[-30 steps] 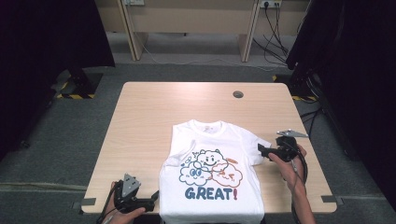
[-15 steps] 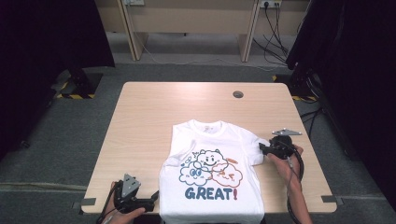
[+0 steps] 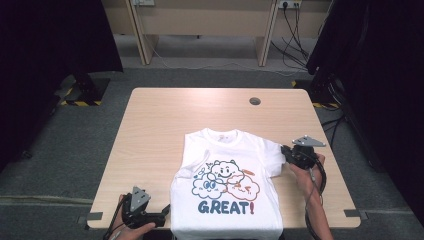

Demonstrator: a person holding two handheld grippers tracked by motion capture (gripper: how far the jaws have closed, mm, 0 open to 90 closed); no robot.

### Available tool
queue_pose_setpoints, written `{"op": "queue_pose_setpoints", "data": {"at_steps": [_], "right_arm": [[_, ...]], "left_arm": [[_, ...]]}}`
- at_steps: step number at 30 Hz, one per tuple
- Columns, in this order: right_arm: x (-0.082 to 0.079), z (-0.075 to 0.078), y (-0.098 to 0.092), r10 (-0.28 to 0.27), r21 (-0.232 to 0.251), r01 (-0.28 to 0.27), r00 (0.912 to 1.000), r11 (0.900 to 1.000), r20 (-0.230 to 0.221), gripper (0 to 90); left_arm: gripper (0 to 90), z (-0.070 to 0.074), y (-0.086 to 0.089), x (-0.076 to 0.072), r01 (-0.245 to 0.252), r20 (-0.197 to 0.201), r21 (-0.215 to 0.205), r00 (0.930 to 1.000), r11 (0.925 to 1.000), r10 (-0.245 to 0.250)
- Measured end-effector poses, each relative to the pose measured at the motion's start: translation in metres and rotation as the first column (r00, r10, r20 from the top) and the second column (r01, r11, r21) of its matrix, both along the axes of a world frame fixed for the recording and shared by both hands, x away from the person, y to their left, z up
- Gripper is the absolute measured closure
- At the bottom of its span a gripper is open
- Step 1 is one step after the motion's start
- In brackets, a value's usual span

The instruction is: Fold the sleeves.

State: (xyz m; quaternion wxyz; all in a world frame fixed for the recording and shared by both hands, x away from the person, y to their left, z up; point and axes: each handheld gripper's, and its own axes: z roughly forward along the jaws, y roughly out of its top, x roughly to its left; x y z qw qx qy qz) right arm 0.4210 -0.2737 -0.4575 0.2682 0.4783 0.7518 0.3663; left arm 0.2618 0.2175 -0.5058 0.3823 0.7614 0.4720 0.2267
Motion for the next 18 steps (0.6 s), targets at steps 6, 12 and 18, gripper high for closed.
{"op": "queue_pose_setpoints", "data": {"at_steps": [6, 12, 18], "right_arm": [[-0.002, 0.010, 0.012, 0.034, 0.007, -0.035, 0.9985, 0.999, 0.042, 85.7], [-0.005, 0.019, 0.039, 0.120, 0.002, -0.120, 0.9909, 0.993, 0.061, 85.7], [-0.004, 0.017, 0.065, 0.183, -0.018, -0.183, 0.9817, 0.983, 0.052, 85.5]], "left_arm": [[0.0, 0.000, 0.000, 0.000, 0.000, 0.000, 0.000, 1.0000, 1.0000, 0.000], [0.0, 0.000, 0.000, 0.000, 0.000, 0.002, -0.001, 1.0000, 1.0000, 0.000], [0.0, 0.000, 0.000, 0.000, 0.003, 0.003, -0.002, 1.0000, 1.0000, -0.003]]}}
